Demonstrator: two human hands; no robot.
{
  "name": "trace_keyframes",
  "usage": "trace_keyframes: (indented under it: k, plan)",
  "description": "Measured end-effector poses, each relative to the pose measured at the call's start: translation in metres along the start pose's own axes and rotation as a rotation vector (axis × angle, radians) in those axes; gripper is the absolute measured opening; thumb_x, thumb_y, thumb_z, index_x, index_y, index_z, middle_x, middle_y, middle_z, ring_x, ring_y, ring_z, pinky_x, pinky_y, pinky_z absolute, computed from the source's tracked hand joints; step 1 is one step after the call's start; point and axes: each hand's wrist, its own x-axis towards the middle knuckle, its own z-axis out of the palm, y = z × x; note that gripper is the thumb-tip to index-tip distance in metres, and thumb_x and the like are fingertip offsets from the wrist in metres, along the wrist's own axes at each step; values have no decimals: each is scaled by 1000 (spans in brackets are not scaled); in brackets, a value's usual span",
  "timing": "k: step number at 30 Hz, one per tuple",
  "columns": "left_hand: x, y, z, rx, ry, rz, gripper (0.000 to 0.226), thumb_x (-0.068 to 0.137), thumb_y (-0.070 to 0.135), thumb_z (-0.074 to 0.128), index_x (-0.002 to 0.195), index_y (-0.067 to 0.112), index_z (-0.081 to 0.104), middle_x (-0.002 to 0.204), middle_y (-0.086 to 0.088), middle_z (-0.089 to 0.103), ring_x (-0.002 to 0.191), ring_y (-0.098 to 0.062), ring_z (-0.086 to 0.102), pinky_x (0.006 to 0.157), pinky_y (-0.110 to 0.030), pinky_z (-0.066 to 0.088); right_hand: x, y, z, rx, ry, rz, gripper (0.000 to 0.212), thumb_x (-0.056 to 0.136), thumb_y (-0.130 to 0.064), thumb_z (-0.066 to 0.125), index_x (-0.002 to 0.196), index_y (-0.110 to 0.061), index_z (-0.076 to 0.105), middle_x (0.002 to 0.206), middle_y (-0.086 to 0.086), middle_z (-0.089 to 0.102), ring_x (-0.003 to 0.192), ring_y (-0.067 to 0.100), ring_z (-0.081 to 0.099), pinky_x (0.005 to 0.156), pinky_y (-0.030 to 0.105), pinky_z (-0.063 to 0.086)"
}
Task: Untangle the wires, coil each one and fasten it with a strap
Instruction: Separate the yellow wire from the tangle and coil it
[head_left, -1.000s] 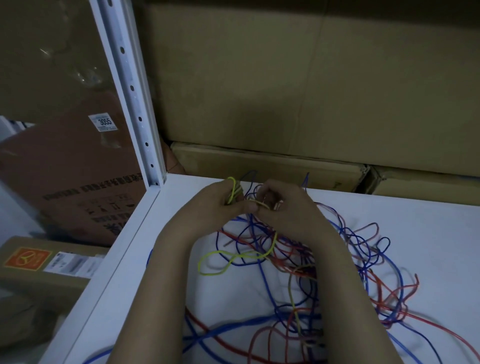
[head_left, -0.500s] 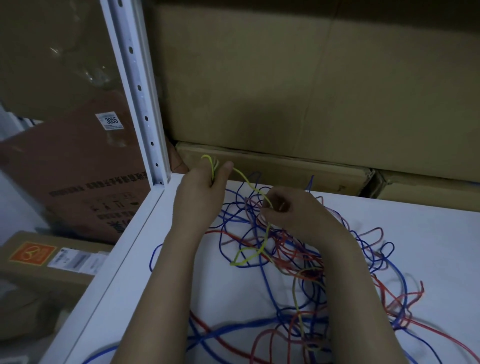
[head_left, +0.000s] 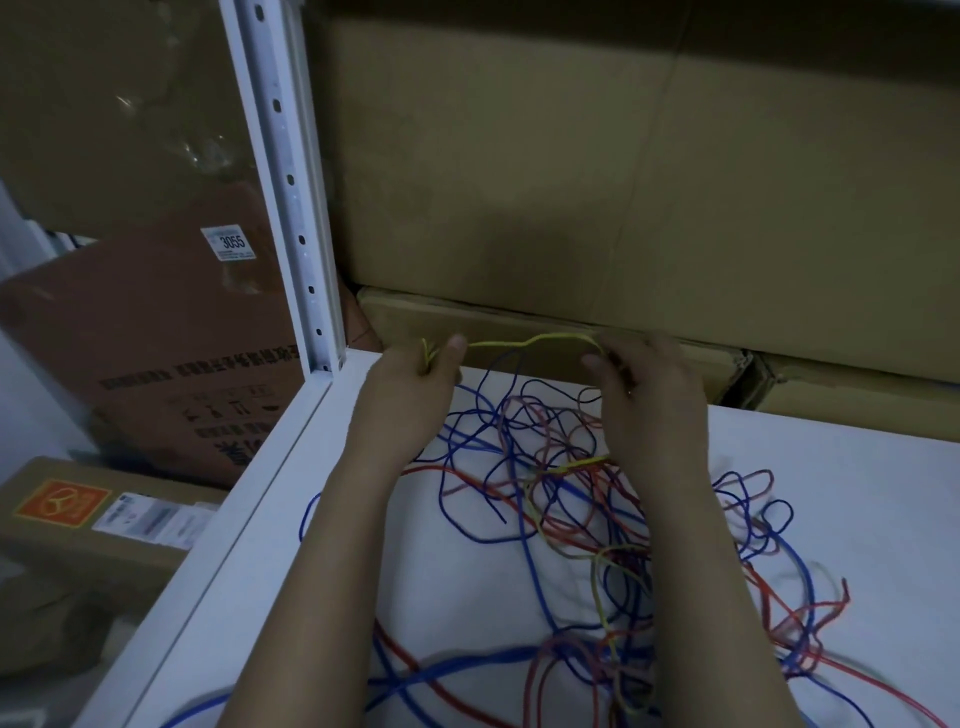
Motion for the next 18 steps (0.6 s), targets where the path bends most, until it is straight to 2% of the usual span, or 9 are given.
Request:
trace_keyframes:
  k: [4,5,7,9,11,13,15,18]
  plan:
    - [-3,6,-1,-184,-363,-10,51,100,39,44,53,20,44,43,13,38,40,-4,33,42,-13,28,1,-6,1,402,118,195,17,97,-17,54,102,-17,71,73,-7,64,70,13,60,65,31,47]
    - [-4,7,-1,-261,-438,-31,51,101,38,42,53,21,42,45,12,35,41,-5,29,41,-14,26,2,-6,2,434,128,223,17,98,-20,53,100,-19,69,69,-13,60,66,9,56,62,31,46]
    - [-4,9,-1,-424,-540,-87,51,101,37,39,52,23,40,47,10,29,42,-6,22,40,-16,22,2,-6,4,466,91,245,22,98,-26,52,109,-18,69,64,-17,56,61,5,52,59,26,43]
    - [-4,12,-4,-618,-587,-158,51,98,37,39,48,26,42,46,10,26,39,-4,20,37,-15,20,1,-2,4,366,-1,196,23,98,-28,52,109,-20,70,63,-17,55,63,7,53,58,25,41]
    - [-4,17,-9,-853,-590,-236,46,90,38,43,46,26,47,44,11,28,36,-1,20,35,-13,18,-3,2,4,86,-150,104,21,98,-25,53,104,-20,72,62,-9,55,68,19,56,57,28,38]
    - [-4,21,-10,-1088,-563,-302,42,86,38,46,48,23,53,43,11,31,34,0,22,34,-12,16,-7,1,6,-84,-334,38,23,99,-23,50,110,-22,70,80,6,67,83,30,60,62,33,44]
    - [-5,26,-7,-1261,-494,-293,44,90,38,44,52,20,58,47,11,34,36,0,26,35,-13,19,-10,-7,9,-158,-491,-31,30,101,-25,45,124,-31,63,103,4,70,96,25,61,68,31,43]
    - [-3,31,2,-1254,-296,-158,45,103,23,33,67,16,58,57,8,44,46,-4,37,43,-14,30,-11,-25,11,-108,-603,-152,32,100,-31,45,130,-38,57,112,2,69,101,22,60,69,29,41]
